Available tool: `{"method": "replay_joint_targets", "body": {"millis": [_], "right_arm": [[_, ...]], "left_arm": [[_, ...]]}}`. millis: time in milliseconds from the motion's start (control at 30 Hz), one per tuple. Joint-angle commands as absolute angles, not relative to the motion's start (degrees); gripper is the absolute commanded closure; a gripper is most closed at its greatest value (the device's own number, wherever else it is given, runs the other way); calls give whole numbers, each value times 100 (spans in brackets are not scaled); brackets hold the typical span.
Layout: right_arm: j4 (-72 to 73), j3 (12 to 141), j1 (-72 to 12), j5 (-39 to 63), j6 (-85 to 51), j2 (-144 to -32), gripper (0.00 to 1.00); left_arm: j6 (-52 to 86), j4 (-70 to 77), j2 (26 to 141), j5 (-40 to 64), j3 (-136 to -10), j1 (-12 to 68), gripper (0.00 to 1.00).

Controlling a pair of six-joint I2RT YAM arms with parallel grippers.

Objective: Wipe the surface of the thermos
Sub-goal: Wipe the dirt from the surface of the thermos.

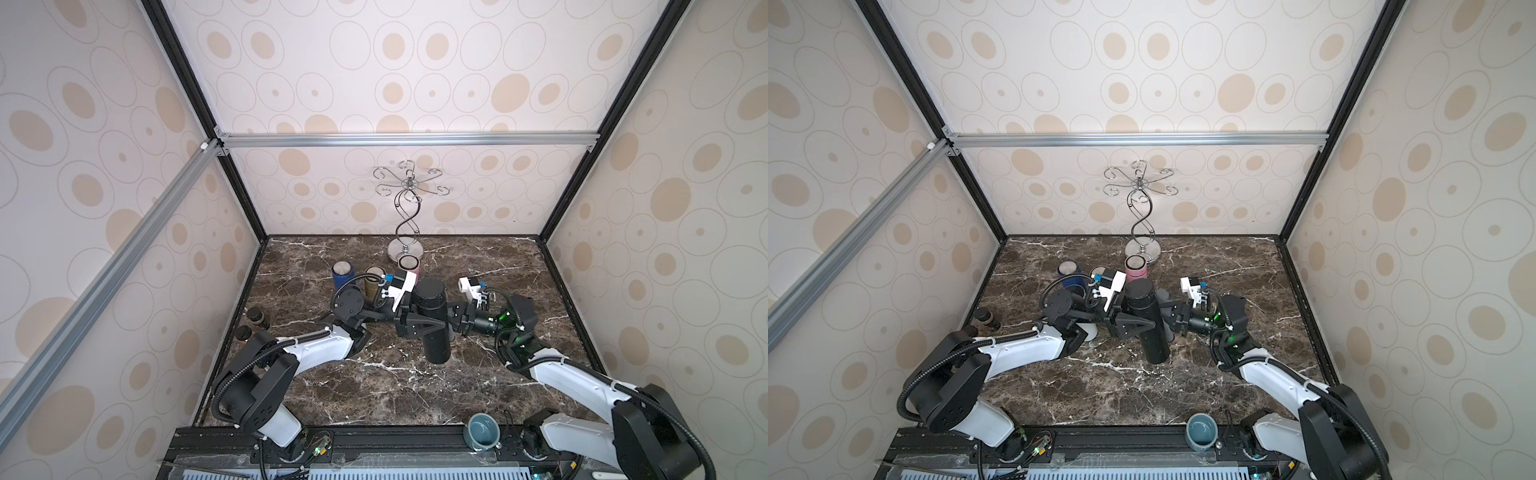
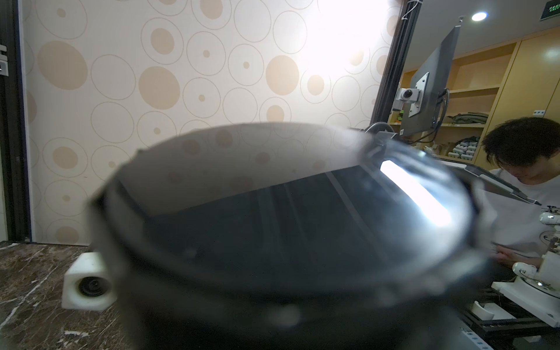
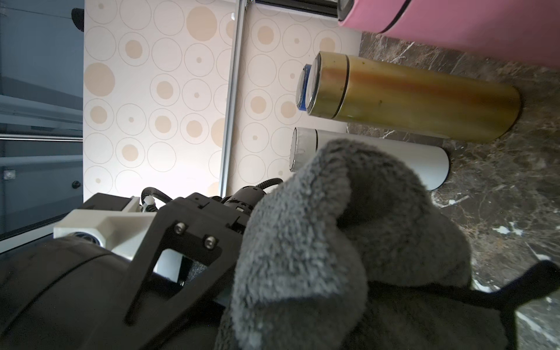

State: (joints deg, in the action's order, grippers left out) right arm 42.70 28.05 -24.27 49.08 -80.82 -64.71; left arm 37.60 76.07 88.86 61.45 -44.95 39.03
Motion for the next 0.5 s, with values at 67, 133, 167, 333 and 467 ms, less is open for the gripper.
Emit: {"method": "replay_joint_targets", "body": {"millis": [67, 133, 167, 333, 467], "right_arm": [[2681, 3130, -2421, 5004, -7368, -5340, 100], [1481, 3560, -2417, 4736, -6637, -4987, 100], [932, 3799, -2409, 4593, -6257, -4847, 100], [-331, 4665, -2391, 3940, -5311, -4558, 100], [51, 5006, -2396, 4079, -5402, -4715, 100]], "left_arm": [[3173, 7523, 8772, 5315, -4771, 3749, 100], [3114, 7455, 8796, 5237, -4746, 3749, 100], [3094, 7419, 8806, 5214, -4731, 3752, 100], [2793, 7024, 8809, 4943, -4682, 3751, 100], [2521, 6672, 8807, 4645, -4633, 3756, 100]]}}
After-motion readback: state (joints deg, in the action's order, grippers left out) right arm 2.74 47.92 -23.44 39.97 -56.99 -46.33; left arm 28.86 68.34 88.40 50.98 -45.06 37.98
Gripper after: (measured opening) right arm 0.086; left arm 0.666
